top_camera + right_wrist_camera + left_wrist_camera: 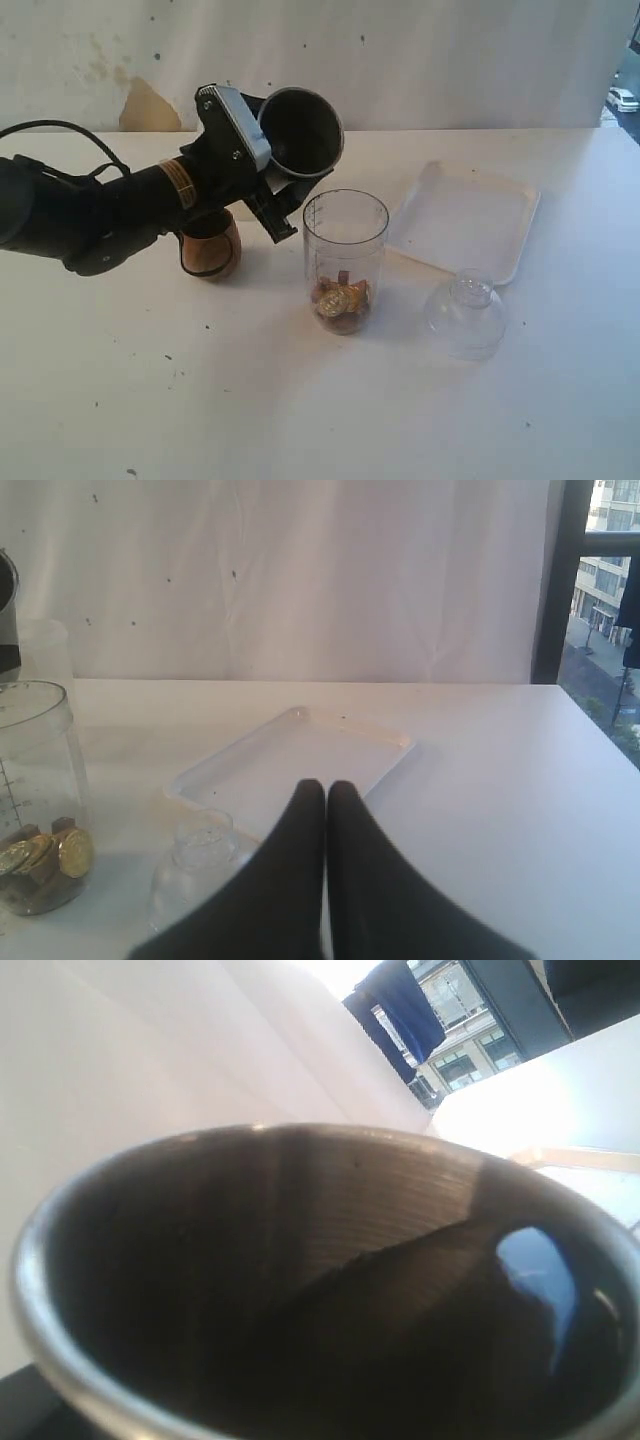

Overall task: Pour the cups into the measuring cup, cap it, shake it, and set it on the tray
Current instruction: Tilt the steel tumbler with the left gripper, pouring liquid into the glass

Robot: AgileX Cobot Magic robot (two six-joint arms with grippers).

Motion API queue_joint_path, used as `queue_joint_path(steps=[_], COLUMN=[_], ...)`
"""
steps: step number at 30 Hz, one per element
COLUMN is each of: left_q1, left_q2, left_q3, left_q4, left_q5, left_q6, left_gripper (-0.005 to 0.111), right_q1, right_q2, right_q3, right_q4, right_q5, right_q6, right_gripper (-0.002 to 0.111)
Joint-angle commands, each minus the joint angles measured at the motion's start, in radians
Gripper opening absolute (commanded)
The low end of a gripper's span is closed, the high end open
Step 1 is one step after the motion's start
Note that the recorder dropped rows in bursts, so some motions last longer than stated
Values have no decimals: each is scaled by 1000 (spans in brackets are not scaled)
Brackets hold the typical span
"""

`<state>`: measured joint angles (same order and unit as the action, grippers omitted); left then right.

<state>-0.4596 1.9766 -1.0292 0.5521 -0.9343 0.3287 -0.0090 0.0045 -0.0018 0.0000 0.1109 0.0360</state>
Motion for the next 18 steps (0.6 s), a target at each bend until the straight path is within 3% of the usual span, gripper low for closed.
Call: queue_joint_path(steps=[1, 18], left_q1=[-6, -8], left_q2=[-12, -12], left_q3=[-43, -67], left_q4=[-16, 66], left_q5=[-28, -14], left_q6=[10, 57], left_gripper=[0, 0], right_q1=[-4, -4], right_q2=[-4, -4], right_q3=[2, 2], right_q4=[0, 0], right_q5=[0, 0], right_q6=[3, 3], right_gripper=[0, 0])
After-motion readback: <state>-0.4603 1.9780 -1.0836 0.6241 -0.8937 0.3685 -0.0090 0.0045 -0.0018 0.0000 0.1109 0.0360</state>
